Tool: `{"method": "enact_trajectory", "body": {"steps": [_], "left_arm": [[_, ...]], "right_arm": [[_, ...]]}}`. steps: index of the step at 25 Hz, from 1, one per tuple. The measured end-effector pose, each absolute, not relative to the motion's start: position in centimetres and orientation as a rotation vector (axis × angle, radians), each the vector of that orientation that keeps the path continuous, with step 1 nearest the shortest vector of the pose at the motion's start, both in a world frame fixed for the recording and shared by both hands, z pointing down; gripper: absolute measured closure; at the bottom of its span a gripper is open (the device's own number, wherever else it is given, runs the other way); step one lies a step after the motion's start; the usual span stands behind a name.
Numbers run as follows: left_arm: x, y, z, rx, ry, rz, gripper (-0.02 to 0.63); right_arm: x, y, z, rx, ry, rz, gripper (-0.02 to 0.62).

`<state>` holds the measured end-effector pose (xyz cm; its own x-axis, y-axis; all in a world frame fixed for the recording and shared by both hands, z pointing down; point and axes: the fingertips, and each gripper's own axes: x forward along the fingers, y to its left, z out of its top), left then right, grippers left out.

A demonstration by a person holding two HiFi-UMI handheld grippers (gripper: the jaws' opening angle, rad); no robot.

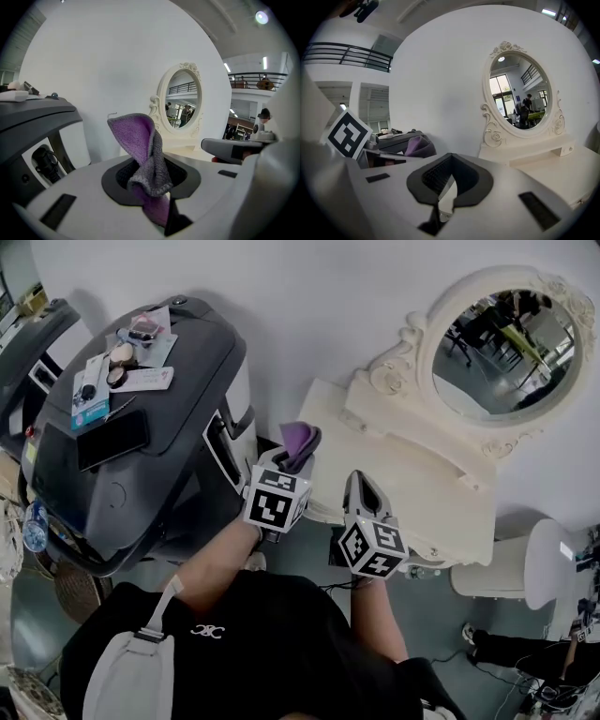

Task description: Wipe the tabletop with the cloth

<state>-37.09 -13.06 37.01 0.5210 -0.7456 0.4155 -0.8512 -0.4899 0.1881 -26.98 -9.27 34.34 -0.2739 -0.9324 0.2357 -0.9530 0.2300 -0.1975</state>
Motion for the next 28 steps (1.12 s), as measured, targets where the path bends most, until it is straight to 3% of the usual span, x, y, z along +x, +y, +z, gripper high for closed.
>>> {"method": "enact_trajectory", "body": {"steps": [13, 28], "left_arm": [[-39.2, -18.4, 40.3, 2.329, -1.251, 0.421, 0.508], [-36.2, -27.3, 42.0, 2.283, -1.296, 0.507, 0.508]], "right_arm": [[-28.6, -14.1, 37.3, 1.849, -2.304, 0.510, 0.583], [-23.7, -23.8, 39.4, 1.815, -2.334, 0.607, 0.583]]}}
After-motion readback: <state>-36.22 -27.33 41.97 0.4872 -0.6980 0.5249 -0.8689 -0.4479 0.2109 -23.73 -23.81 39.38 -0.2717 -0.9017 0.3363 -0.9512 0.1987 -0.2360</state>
